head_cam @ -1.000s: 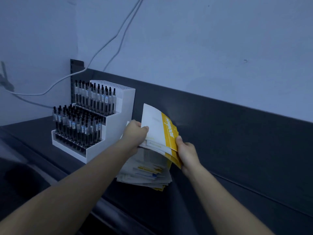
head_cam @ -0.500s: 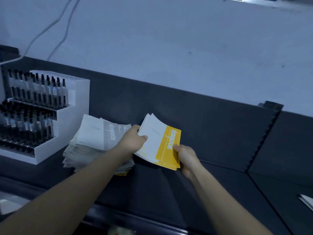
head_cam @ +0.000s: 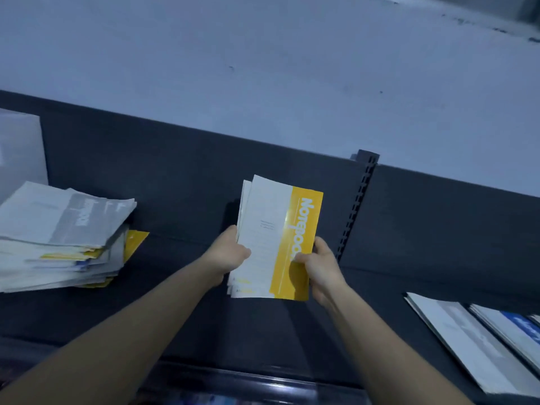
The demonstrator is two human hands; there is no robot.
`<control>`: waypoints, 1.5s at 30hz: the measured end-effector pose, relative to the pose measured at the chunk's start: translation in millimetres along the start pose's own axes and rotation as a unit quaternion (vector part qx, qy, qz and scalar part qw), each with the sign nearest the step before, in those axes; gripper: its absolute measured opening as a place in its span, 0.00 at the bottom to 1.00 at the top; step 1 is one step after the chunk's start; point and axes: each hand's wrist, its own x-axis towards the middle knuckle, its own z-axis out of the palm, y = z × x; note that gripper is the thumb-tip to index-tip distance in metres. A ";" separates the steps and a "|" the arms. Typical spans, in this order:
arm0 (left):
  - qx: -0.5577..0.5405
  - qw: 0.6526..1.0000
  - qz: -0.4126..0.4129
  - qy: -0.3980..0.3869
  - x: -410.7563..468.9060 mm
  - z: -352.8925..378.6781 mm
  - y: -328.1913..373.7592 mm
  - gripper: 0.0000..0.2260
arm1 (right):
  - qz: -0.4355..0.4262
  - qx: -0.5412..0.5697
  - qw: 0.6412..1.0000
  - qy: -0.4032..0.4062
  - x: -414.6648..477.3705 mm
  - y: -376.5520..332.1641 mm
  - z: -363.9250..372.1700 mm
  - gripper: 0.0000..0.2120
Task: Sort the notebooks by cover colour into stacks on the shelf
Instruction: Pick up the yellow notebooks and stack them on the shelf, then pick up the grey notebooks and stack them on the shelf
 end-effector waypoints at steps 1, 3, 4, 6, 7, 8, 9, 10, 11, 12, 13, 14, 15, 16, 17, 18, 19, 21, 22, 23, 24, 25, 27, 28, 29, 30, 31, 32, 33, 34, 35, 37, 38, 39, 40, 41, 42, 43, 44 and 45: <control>-0.004 1.000 -0.005 0.002 0.2 16.8 2.6 0.12 | -0.001 -0.008 1.000 0.003 0.6 1.6 -16.3 0.13; -0.009 1.000 -0.011 0.003 -2.8 50.3 9.9 0.11 | 0.001 -0.017 1.000 0.008 1.8 7.0 -48.7 0.13; -0.010 1.000 -0.013 0.002 -4.5 65.8 12.9 0.12 | 0.002 -0.018 1.000 0.010 2.0 10.2 -64.3 0.13; -0.005 1.000 -0.018 -0.003 -9.9 95.0 19.5 0.12 | 0.005 -0.020 1.000 0.010 2.4 17.5 -94.2 0.13; 0.001 1.000 -0.018 -0.007 -12.1 108.5 21.0 0.11 | 0.009 -0.024 1.000 0.011 2.7 21.5 -108.0 0.14; 0.008 1.000 -0.017 -0.010 -14.5 121.7 22.9 0.11 | 0.013 -0.032 0.999 0.015 3.0 25.1 -121.4 0.15; 0.013 1.000 -0.016 -0.013 -16.9 134.6 24.9 0.11 | 0.016 -0.039 0.999 0.018 3.3 28.5 -134.4 0.15; 0.018 1.000 -0.014 -0.016 -18.9 146.4 26.5 0.11 | 0.017 -0.046 0.999 0.023 3.8 31.9 -146.7 0.15; 0.022 0.999 -0.014 -0.020 -19.9 157.8 27.5 0.11 | 0.018 -0.052 0.998 0.030 4.3 35.3 -158.3 0.16; 0.025 0.999 -0.016 -0.026 -20.5 168.6 28.3 0.11 | 0.021 -0.059 0.997 0.036 4.6 38.8 -169.2 0.16; 0.033 0.999 -0.020 -0.033 -21.3 178.1 28.8 0.11 | 0.025 -0.067 0.997 0.042 5.1 42.8 -179.0 0.15; 0.047 0.998 -0.024 -0.039 -21.8 186.7 29.2 0.10 | 0.030 -0.077 0.996 0.046 5.1 46.4 -187.6 0.15; 0.062 0.997 -0.028 -0.046 -22.4 194.2 29.6 0.10 | 0.035 -0.087 0.995 0.046 5.3 50.4 -195.3 0.14; 0.076 0.995 -0.031 -0.052 -21.8 201.0 29.4 0.10 | 0.042 -0.100 0.993 0.045 5.4 54.1 -202.3 0.14; 0.089 0.994 -0.034 -0.057 -20.8 206.6 28.7 0.10 | 0.048 -0.115 0.991 0.043 6.3 58.0 -208.1 0.13; 0.100 0.992 -0.038 -0.064 -20.1 211.8 28.3 0.09 | 0.054 -0.137 0.988 0.042 7.3 61.4 -213.3 0.12; 0.110 0.990 -0.042 -0.072 -19.6 215.7 27.5 0.08 | 0.057 -0.161 0.985 0.040 8.8 65.1 -217.4 0.10; 0.135 0.986 -0.049 -0.090 -17.5 221.7 24.3 0.07 | 0.059 -0.212 0.975 0.035 11.0 70.9 -222.9 0.06; 0.147 0.983 -0.053 -0.098 -16.0 223.7 22.7 0.07 | 0.060 -0.244 0.968 0.030 11.8 72.5 -224.6 0.05; 0.158 0.980 -0.059 -0.104 -15.1 224.9 21.0 0.07 | 0.060 -0.279 0.958 0.023 12.8 73.8 -225.7 0.04; 0.171 0.977 -0.068 -0.110 -14.6 226.0 19.8 0.07 | 0.058 -0.312 0.948 0.018 13.0 73.8 -226.6 0.06; 0.184 0.973 -0.075 -0.115 -14.3 226.6 18.7 0.07 | 0.057 -0.338 0.939 0.015 13.7 74.3 -227.0 0.07; 0.213 0.966 -0.080 -0.122 -12.5 227.2 16.1 0.07 | 0.054 -0.373 0.926 0.010 14.2 74.7 -227.3 0.08; 0.227 0.962 -0.080 -0.126 -11.3 227.2 14.7 0.08 | 0.055 -0.385 0.921 0.006 13.9 75.2 -227.2 0.08; 0.241 0.959 -0.079 -0.129 -10.4 226.7 13.6 0.09 | 0.058 -0.396 0.916 0.000 13.9 75.8 -226.4 0.08; 0.254 0.955 -0.078 -0.132 -10.3 226.3 12.6 0.10 | 0.062 -0.409 0.911 -0.007 13.6 76.6 -225.6 0.07; 0.265 0.952 -0.077 -0.135 -9.8 226.3 11.4 0.10 | 0.068 -0.424 0.903 -0.016 13.9 77.8 -225.6 0.06; 0.277 0.949 -0.073 -0.136 -8.9 226.4 10.0 0.10 | 0.072 -0.441 0.894 -0.022 14.1 77.9 -225.5 0.05; 0.289 0.945 -0.067 -0.135 -8.9 226.8 9.5 0.10 | 0.076 -0.457 0.886 -0.024 13.5 77.7 -225.3 0.07; 0.304 0.941 -0.059 -0.135 -10.0 227.2 10.0 0.10 | 0.076 -0.471 0.878 -0.024 13.2 77.0 -225.2 0.11; 0.322 0.936 -0.050 -0.134 -11.1 227.7 10.0 0.08 | 0.073 -0.484 0.872 -0.024 13.5 76.8 -224.9 0.12; 0.363 0.922 -0.030 -0.132 -14.9 228.4 11.0 0.05 | 0.069 -0.511 0.856 -0.027 13.3 75.5 -224.5 0.09; 0.376 0.918 -0.022 -0.126 -16.2 228.9 10.5 0.08 | 0.068 -0.523 0.849 -0.030 12.6 73.9 -223.8 0.09; 0.385 0.915 -0.015 -0.123 -17.0 229.1 9.1 0.10 | 0.065 -0.534 0.842 -0.032 11.8 72.3 -223.3 0.12; 0.389 0.913 -0.009 -0.123 -18.0 228.7 8.0 0.11 | 0.062 -0.544 0.836 -0.032 11.6 71.5 -222.8 0.15; 0.389 0.912 -0.006 -0.126 -18.6 227.7 6.5 0.11 | 0.052 -0.553 0.831 -0.027 11.4 70.7 -222.0 0.17; 0.387 0.913 -0.003 -0.127 -19.4 225.8 6.0 0.12 | 0.039 -0.557 0.829 -0.019 10.5 68.9 -220.1 0.20; 0.387 0.914 -0.003 -0.126 -21.2 222.2 7.3 0.12 | 0.019 -0.557 0.830 -0.010 9.8 67.6 -217.8 0.22; 0.390 0.913 0.000 -0.119 -24.0 216.4 9.4 0.12 | -0.006 -0.555 0.832 -0.003 9.6 66.3 -214.8 0.23; 0.402 0.909 0.004 -0.108 -26.4 209.1 11.4 0.11 | -0.035 -0.552 0.833 -0.001 10.0 65.1 -210.3 0.24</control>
